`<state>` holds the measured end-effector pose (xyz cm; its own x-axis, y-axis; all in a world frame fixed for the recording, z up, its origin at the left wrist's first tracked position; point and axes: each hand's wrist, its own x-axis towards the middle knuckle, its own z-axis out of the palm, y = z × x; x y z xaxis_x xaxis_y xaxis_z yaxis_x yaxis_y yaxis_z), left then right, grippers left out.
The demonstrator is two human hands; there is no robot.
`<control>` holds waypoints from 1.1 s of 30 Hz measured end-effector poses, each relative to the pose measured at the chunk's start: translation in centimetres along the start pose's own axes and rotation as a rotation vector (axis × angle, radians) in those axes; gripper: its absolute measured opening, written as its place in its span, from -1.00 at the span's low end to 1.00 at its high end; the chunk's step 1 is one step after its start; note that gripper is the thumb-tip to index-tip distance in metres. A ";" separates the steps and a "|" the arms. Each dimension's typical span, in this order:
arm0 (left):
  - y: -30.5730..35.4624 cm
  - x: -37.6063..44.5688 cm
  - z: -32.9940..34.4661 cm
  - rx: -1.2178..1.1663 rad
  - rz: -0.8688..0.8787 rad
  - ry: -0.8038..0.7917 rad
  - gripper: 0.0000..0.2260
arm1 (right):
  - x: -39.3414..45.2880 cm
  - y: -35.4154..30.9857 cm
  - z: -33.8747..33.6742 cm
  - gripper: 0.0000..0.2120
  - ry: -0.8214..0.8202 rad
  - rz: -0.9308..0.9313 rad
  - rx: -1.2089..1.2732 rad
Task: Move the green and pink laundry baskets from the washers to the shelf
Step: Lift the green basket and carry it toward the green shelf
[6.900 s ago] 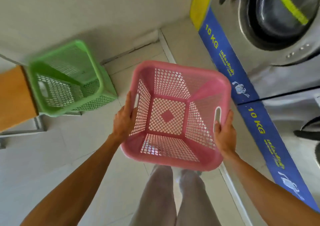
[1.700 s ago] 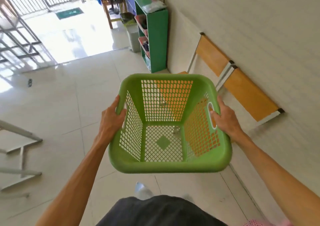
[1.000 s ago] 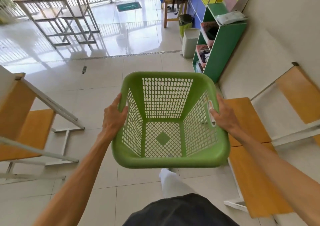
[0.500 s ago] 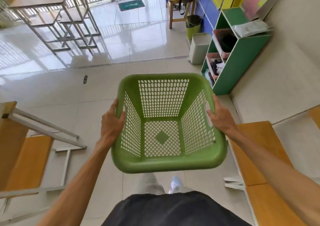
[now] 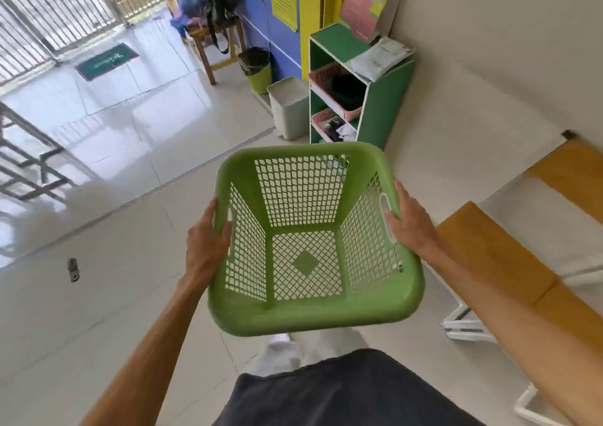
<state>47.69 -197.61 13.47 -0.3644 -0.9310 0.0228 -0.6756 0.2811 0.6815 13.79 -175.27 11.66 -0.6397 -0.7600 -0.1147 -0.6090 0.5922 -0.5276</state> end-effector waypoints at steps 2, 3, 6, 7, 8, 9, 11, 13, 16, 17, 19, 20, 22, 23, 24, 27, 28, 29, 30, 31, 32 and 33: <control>0.5 4.0 0.5 0.007 0.061 -0.078 -0.43 | -0.1 0.1 0.0 -0.33 0.052 0.063 0.051; 0.9 5.8 1.1 0.009 0.082 -0.107 -0.43 | -0.3 0.5 0.0 -0.29 0.074 0.103 0.072; 3.1 10.9 3.5 0.028 0.180 -0.187 -0.42 | -0.8 1.8 -0.3 -0.21 0.098 0.216 0.132; 3.8 12.3 4.8 0.035 0.226 -0.215 -0.42 | -0.9 2.4 -0.2 -0.19 0.112 0.248 0.156; 4.6 13.4 6.1 0.036 0.261 -0.244 -0.42 | -1.1 3.1 -0.1 -0.19 0.133 0.289 0.180; 5.7 14.5 7.4 0.036 0.292 -0.272 -0.43 | -1.3 3.8 -0.1 -0.19 0.160 0.334 0.208; 7.8 16.8 10.1 0.035 0.352 -0.319 -0.44 | -1.2 5.0 -0.3 -0.20 0.226 0.407 0.243; 9.8 19.4 13.0 0.042 0.413 -0.363 -0.45 | -0.3 6.5 -0.4 -0.20 0.276 0.479 0.261; 12.5 23.5 17.7 0.058 0.483 -0.427 -0.45 | 1.9 8.9 0.2 -0.19 0.314 0.558 0.310; 13.4 25.0 19.4 0.076 0.508 -0.443 -0.44 | 3.0 9.8 0.6 -0.18 0.326 0.582 0.317; 14.8 27.9 22.9 0.132 0.563 -0.481 -0.43 | 5.3 10.9 1.2 -0.18 0.324 0.659 0.322; 15.2 29.2 24.6 0.157 0.579 -0.510 -0.42 | 6.4 11.5 1.7 -0.17 0.321 0.692 0.320; 15.7 31.4 28.1 0.202 0.579 -0.582 -0.40 | 8.4 12.8 3.2 -0.16 0.331 0.711 0.293; 15.9 32.6 29.9 0.236 0.570 -0.622 -0.38 | 9.3 13.6 3.8 -0.16 0.338 0.717 0.275; 16.0 33.7 31.7 0.277 0.569 -0.662 -0.36 | 10.2 14.4 4.5 -0.17 0.338 0.735 0.255; 15.3 36.4 37.5 0.396 0.647 -0.754 -0.30 | 12.4 17.5 7.5 -0.16 0.283 0.832 0.222; 15.0 37.2 39.6 0.421 0.669 -0.790 -0.28 | 13.1 18.6 8.6 -0.14 0.257 0.873 0.220; 14.7 37.9 41.6 0.435 0.682 -0.829 -0.26 | 13.9 19.6 9.8 -0.11 0.238 0.912 0.223; 14.3 38.7 43.7 0.448 0.693 -0.862 -0.24 | 14.6 20.7 10.9 -0.09 0.234 0.937 0.228; 14.0 39.5 45.9 0.467 0.700 -0.887 -0.21 | 15.4 21.8 12.2 -0.07 0.235 0.952 0.233; 13.6 40.2 48.0 0.488 0.705 -0.907 -0.20 | 16.2 22.9 13.3 -0.05 0.228 0.972 0.232; 13.3 40.8 50.2 0.503 0.718 -0.931 -0.19 | 17.2 24.0 14.4 -0.04 0.218 1.003 0.231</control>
<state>-8.34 -220.17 -13.31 -0.9181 -0.0781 -0.3887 -0.2346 0.8974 0.3738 -5.08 -177.92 -15.10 -0.8857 0.1289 -0.4461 0.3364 0.8403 -0.4251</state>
